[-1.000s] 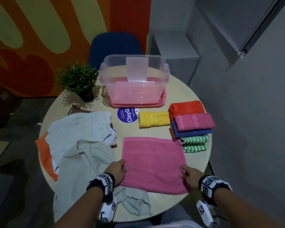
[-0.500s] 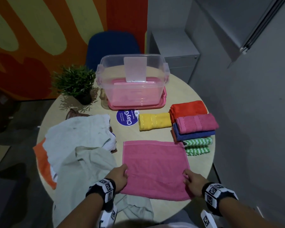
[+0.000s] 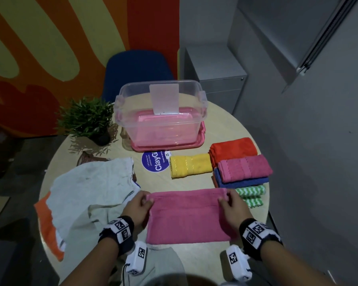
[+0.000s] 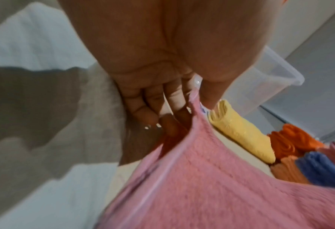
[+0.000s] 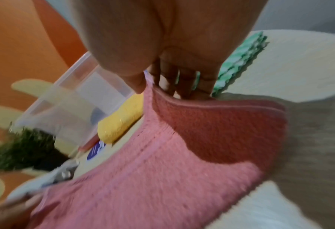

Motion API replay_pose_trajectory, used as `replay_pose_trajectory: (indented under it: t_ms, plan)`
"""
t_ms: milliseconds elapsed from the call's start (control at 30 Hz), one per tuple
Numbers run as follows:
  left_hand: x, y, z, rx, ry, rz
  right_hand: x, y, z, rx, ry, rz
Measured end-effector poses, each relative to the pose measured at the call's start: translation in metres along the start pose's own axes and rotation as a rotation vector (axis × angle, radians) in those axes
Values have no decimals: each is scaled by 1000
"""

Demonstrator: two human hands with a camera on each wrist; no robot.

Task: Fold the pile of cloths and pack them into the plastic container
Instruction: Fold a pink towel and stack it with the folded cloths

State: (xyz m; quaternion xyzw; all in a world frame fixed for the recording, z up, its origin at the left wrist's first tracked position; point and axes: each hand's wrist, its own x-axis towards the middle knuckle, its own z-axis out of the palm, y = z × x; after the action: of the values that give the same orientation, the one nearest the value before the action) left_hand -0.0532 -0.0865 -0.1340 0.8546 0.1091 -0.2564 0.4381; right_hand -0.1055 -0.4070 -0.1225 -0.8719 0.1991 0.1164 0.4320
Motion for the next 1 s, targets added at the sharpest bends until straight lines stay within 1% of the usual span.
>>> replay_pose_trajectory:
  t_ms: [67,133,200,267,333,433,500,600,633,700,733,767,800,867,1000]
  plan:
    - [-1,-1,8,37,-40,5,-8,2,9,-19,-53,-13]
    - [-7,-1,12,89,-55,68,-16,9,14,-69,-92,-42]
    - [-10,-4,13,79,-49,101,-20,15,15,-104,-95,-26]
    - [-11,-6,14,63,-21,104,-22,21,13,-126,-93,22]
    - [-9,-7,13,19,39,102,-20,26,11,-161,-95,60]
    - [-9,-10,14,6,89,140,-21,28,7,-224,-114,105]
    - [-9,-15,18,110,124,210,-24,27,5,-226,-126,118]
    - [-14,-28,24,369,178,343,-31,28,5,-203,-114,88]
    - [-16,-32,25,428,153,400,-34,30,4,-216,-96,68]
    - [-20,-38,29,542,46,492,-40,35,4,-289,-65,17]
    - [-20,-43,29,608,-16,511,-44,38,5,-345,-65,-17]
    - [-20,-48,30,675,-67,522,-48,41,6,-420,-76,-53]
    - [-19,-52,30,725,-89,513,-52,43,7,-501,-97,-86]
    - [-20,-55,28,774,-75,497,-58,50,11,-603,-132,-121]
    - [-20,-54,24,823,-6,469,-66,54,18,-641,-200,-170]
